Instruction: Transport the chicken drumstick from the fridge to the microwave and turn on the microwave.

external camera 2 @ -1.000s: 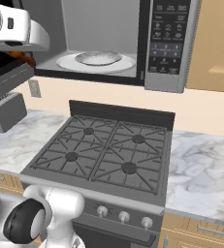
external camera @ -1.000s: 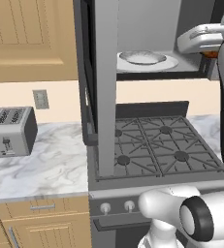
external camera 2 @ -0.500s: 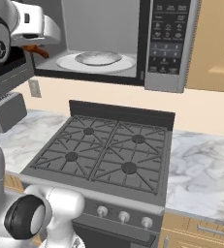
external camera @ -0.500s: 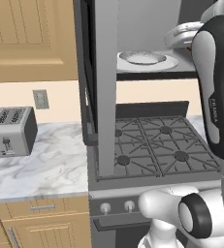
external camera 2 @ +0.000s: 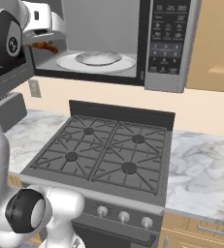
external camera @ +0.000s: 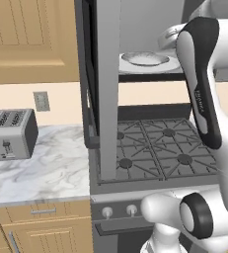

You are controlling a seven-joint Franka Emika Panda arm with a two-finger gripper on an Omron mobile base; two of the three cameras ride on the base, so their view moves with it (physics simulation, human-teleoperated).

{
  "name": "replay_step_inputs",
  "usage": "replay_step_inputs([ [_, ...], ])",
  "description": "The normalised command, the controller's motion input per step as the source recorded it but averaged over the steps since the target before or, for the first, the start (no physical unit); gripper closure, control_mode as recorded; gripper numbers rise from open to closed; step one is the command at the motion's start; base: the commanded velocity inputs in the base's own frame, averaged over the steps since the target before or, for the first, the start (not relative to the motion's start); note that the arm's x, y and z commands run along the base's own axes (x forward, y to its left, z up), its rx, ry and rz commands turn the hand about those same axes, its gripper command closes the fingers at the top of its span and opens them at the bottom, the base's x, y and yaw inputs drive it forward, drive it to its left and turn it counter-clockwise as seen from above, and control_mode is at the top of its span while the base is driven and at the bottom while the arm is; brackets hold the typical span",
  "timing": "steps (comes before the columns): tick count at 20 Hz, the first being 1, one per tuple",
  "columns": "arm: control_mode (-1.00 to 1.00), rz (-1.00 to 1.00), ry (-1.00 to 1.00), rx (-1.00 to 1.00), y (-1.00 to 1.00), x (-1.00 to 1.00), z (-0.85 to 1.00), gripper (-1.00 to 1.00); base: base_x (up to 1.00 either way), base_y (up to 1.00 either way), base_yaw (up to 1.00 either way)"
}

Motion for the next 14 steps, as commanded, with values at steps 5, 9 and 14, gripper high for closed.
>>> replay_step_inputs([
  [5,-1.0,0.0,0.0,-0.07,-0.01,0.49,-0.23,1.0,0.0,0.0,0.0],
  [9,-1.0,0.0,0.0,-0.07,-0.06,0.46,-0.29,1.0,0.0,0.0,0.0],
  [14,-1.0,0.0,0.0,-0.05,-0.1,0.36,-0.2,1.0,0.0,0.0,0.0],
])
